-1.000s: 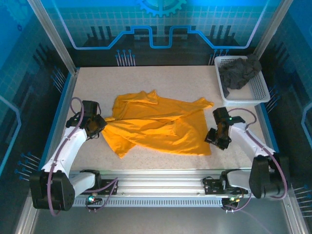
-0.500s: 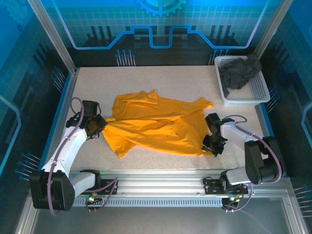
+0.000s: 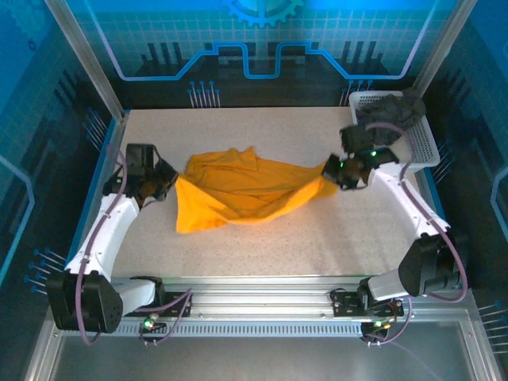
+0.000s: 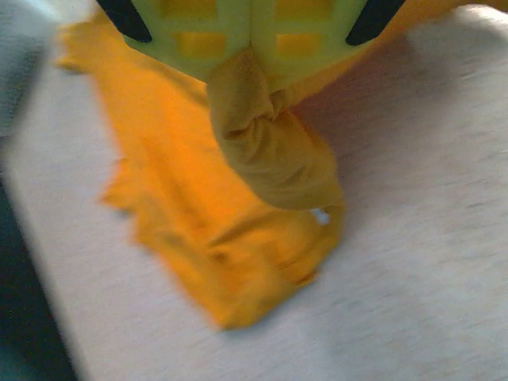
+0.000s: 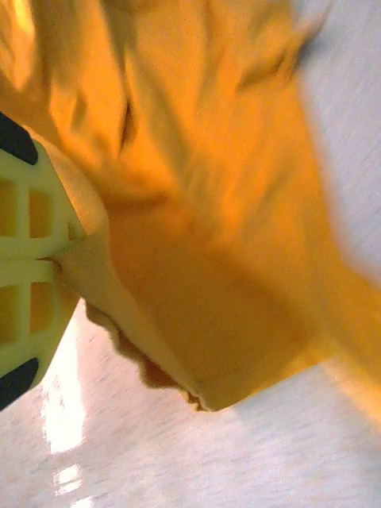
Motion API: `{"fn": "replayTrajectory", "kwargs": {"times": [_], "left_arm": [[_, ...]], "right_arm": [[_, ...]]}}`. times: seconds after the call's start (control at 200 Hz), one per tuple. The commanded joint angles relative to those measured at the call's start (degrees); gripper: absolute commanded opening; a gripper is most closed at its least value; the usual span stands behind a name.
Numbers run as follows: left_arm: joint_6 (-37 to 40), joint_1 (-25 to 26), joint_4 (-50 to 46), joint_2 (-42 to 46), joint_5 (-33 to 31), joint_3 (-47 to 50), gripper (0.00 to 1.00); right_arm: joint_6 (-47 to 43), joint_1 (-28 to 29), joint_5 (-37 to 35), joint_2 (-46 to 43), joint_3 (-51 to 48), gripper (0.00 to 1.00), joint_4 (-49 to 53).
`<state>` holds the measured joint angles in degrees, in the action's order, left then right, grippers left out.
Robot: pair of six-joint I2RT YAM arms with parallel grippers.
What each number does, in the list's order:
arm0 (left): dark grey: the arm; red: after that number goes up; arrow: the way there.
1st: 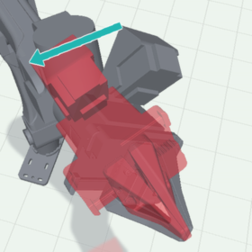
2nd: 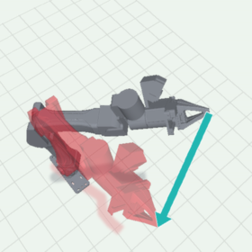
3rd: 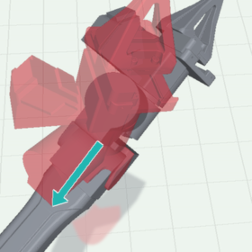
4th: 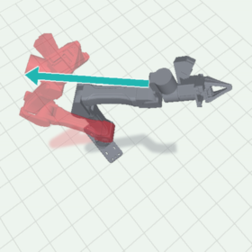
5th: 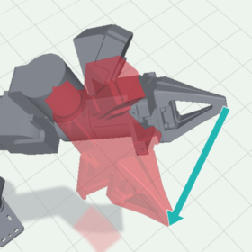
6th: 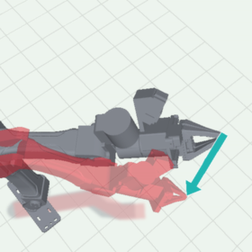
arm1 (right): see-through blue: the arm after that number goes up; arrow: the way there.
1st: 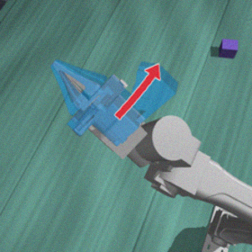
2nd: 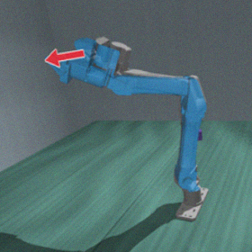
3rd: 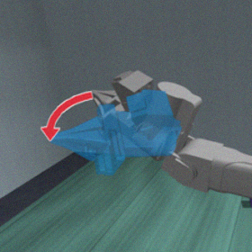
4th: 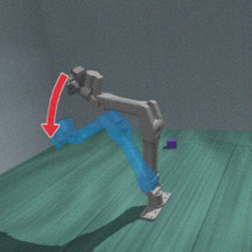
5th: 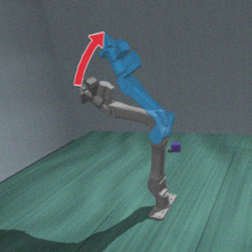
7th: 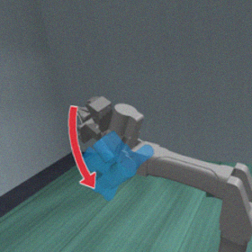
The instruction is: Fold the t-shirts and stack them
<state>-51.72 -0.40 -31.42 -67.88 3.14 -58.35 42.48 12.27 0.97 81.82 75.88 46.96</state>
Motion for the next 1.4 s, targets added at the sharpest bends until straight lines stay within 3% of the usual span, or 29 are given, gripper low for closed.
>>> {"fn": "replayTrajectory", "kwargs": {"times": [0.0, 0.15, 0.265, 0.52, 0.66, 0.75, 0.985, 1.19, 1.396], "left_arm": [[-7.54, -0.02, 9.88, -1.95, 4.80, -10.63, 0.00], [-12.99, -1.44, 15.15, -4.10, 4.65, -23.83, 0.00], [-17.92, -3.63, 19.18, -2.46, 2.71, -28.28, 0.00], [-23.90, -9.55, 19.40, 5.01, -1.19, -32.07, 0.00], [-24.21, -11.84, 15.45, 3.74, -0.03, -37.82, 0.00], [-24.87, -12.59, 11.22, -0.28, 3.01, -41.13, 0.00], [-26.37, -13.96, 14.54, -15.54, 14.44, -45.04, 0.00], [-24.06, -14.96, 14.88, -27.26, 19.67, -54.73, 0.00], [-23.86, -16.37, 12.60, -31.38, 21.21, -65.92, 0.00]], "right_arm": [[-4.06, -2.12, 0.39, 1.43, 14.39, 0.00, 1.77], [-3.67, -5.21, 2.95, 4.71, 32.95, 0.00, 1.84], [-2.81, -7.49, 5.25, 4.03, 40.40, 0.00, 0.00], [-0.57, -11.43, 9.62, -6.69, 37.44, 0.00, -8.06], [0.84, -12.61, 11.16, -9.54, 34.35, 0.00, -10.75], [1.63, -12.67, 12.90, -7.54, 33.75, 0.00, -11.89], [6.44, -12.70, 19.89, 4.55, 35.47, 0.00, -17.59], [7.05, -12.27, 22.13, 15.70, 46.81, 0.00, -15.35], [6.49, -12.35, 20.79, 22.97, 60.66, 0.00, -7.95]]}}
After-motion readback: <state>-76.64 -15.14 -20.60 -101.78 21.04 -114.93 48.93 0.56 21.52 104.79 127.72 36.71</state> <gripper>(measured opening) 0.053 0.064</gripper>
